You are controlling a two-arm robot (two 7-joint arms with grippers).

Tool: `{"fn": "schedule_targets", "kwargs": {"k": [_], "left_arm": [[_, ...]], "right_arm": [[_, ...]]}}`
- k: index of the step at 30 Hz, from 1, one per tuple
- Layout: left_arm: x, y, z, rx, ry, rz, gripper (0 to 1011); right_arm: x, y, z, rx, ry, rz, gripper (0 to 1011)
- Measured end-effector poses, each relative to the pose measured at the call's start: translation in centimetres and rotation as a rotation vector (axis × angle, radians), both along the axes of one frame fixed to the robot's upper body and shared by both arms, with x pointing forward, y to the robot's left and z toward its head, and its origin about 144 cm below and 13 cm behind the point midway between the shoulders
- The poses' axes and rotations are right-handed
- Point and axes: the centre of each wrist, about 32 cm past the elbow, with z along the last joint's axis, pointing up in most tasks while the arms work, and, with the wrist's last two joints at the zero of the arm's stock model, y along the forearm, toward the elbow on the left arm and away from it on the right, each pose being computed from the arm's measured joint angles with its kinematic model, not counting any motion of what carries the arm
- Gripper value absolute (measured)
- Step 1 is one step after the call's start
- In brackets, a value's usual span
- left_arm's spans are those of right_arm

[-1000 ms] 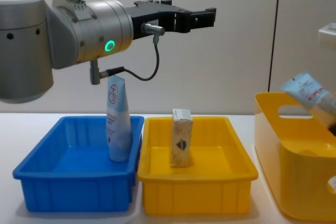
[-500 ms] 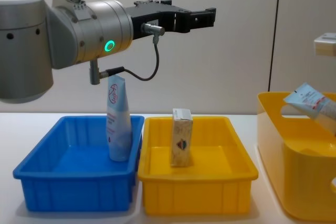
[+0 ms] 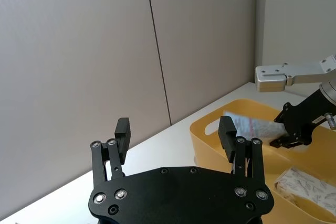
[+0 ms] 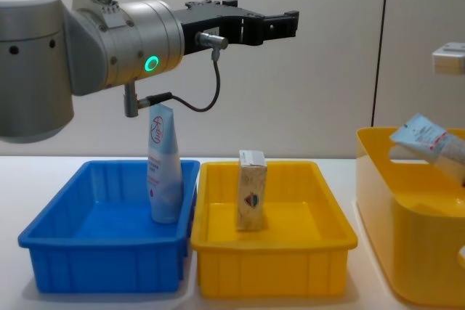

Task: Bimanual collaborative sorting of washing and personal care products

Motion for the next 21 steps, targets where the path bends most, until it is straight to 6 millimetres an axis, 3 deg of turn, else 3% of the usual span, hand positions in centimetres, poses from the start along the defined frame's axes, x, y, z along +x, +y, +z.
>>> {"fn": "schedule_targets", "kwargs": {"k": [17,21], "left_arm": [[0.0,0.0,0.0,0.0,0.0,0.0,1001],[0.0,0.0,0.0,0.0,0.0,0.0,1001]], "right_arm": [[0.14,-0.04,0.14,-0.002,-0.001,0.005,857],[0.16,-0.04,0.14,-0.003,-0.001,0.006,925]]}}
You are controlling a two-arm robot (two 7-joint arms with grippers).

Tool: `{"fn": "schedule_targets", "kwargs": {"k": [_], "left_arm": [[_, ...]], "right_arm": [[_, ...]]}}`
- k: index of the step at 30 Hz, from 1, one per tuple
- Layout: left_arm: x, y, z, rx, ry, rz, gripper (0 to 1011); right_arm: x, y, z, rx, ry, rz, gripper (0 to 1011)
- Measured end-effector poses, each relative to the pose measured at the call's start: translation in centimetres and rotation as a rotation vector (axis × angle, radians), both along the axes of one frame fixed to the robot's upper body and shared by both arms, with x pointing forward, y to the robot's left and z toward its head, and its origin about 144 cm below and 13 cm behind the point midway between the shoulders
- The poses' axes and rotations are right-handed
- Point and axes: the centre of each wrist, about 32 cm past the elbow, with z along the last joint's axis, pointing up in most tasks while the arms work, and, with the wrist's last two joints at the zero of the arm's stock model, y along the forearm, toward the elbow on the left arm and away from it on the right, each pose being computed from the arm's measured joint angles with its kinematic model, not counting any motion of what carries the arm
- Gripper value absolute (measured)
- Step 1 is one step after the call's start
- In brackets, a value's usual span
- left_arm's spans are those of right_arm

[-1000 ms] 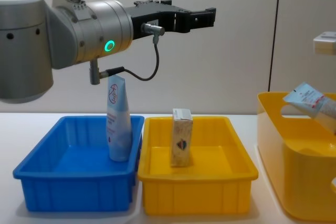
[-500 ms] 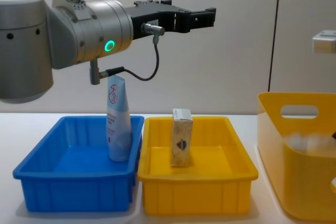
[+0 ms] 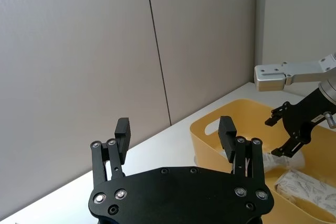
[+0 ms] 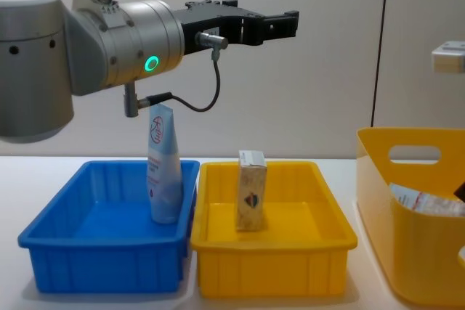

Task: Bimanual collaborative sorting of washing and personal care products

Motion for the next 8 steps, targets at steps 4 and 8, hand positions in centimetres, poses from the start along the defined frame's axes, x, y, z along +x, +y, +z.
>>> {"fn": "schedule_targets", "kwargs": {"k": [4,8], "left_arm": [[0.0,0.0,0.0,0.0,0.0,0.0,1001],[0.0,0.0,0.0,0.0,0.0,0.0,1001]], "right_arm": [[0.01,0.0,-0.01,-0.001,0.0,0.001,1002],[0.01,0.0,0.0,0.0,0.0,0.001,1002]]}}
